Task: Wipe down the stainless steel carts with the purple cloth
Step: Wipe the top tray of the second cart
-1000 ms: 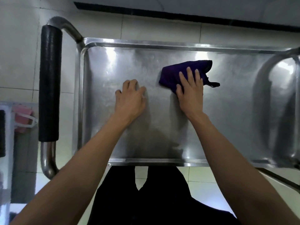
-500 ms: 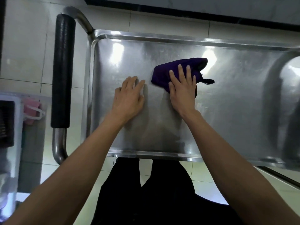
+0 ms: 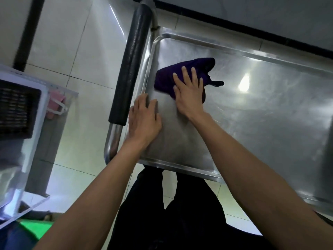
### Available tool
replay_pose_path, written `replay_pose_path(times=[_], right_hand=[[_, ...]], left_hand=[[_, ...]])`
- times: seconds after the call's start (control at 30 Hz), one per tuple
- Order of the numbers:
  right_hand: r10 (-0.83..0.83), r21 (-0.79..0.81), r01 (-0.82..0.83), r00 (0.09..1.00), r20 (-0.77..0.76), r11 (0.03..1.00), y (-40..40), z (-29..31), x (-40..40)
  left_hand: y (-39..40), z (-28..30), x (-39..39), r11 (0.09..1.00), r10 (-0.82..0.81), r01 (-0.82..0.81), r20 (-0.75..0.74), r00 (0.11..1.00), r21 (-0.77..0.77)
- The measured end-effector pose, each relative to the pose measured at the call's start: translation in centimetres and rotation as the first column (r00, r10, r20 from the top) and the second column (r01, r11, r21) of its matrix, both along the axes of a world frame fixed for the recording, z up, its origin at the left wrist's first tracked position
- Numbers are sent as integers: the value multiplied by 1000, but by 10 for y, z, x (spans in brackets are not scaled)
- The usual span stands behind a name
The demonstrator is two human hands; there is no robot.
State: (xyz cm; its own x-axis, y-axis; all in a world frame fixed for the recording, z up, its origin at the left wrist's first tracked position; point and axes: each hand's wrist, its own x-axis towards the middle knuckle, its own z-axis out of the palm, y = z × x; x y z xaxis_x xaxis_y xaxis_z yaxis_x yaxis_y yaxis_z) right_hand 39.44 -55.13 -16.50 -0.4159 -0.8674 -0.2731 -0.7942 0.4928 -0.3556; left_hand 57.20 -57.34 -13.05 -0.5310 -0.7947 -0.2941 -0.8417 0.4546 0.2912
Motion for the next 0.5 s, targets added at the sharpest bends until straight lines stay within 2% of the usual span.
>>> replay_pose_path(times=[0.23,0.5], right_hand=[[112,10,-112,993,23,994,-33,6,27],[101,-7,-101,995,-6,995,7,8,11]], left_hand=[[0,0,0,1000,-9,9,-33,999,10],[9,2,2,996,-82,82,26,996,24]])
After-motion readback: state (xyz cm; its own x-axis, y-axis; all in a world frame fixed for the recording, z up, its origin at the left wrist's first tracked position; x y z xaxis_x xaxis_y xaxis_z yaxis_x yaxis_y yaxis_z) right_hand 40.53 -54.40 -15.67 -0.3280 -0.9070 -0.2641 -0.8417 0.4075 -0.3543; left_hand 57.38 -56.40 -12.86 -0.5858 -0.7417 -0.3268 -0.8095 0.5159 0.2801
